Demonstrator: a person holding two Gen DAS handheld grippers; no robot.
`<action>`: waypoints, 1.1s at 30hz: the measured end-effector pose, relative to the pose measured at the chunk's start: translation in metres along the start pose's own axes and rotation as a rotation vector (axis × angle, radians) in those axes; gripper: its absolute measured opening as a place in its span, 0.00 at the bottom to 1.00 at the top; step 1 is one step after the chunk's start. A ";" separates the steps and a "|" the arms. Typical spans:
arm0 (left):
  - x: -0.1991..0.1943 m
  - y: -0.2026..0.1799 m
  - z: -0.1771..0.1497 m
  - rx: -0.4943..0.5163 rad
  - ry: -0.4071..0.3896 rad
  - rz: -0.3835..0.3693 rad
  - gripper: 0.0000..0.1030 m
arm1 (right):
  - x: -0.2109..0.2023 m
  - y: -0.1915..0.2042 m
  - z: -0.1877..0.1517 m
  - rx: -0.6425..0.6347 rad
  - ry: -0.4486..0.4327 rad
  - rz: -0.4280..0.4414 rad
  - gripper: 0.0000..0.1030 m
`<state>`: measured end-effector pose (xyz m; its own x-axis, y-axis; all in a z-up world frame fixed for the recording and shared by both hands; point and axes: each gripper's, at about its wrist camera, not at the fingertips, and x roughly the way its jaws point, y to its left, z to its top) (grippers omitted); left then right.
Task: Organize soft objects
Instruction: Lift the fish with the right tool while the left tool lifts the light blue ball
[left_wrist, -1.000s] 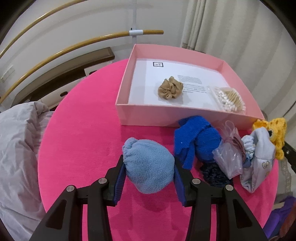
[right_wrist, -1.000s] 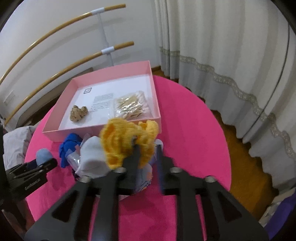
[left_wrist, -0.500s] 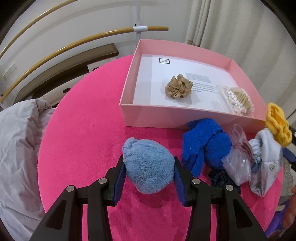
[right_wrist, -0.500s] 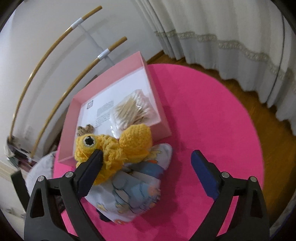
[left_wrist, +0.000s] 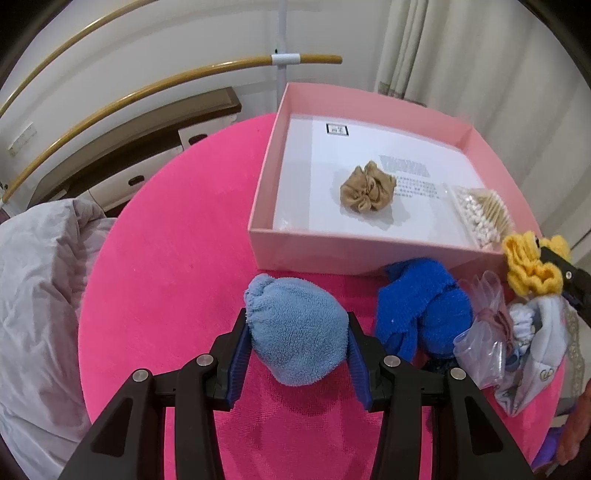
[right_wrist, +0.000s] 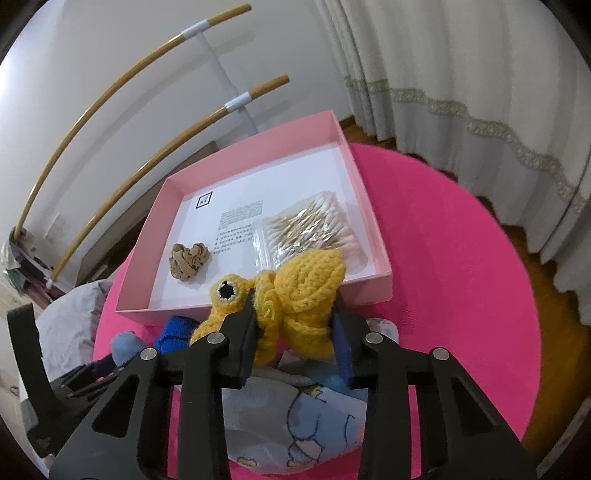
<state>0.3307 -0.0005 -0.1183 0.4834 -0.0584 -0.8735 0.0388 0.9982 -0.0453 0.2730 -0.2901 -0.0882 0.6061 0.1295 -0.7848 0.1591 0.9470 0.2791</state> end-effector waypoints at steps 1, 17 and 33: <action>-0.003 0.000 0.000 0.001 -0.007 -0.001 0.42 | -0.004 0.000 0.000 -0.001 -0.009 -0.007 0.32; -0.082 -0.011 -0.009 0.030 -0.169 -0.040 0.43 | -0.075 0.026 -0.010 -0.053 -0.183 -0.046 0.32; -0.189 -0.013 -0.060 0.049 -0.366 -0.069 0.43 | -0.139 0.060 -0.034 -0.138 -0.347 -0.040 0.32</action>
<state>0.1860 -0.0015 0.0184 0.7583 -0.1350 -0.6378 0.1200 0.9905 -0.0669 0.1719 -0.2418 0.0187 0.8331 0.0065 -0.5531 0.0960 0.9831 0.1562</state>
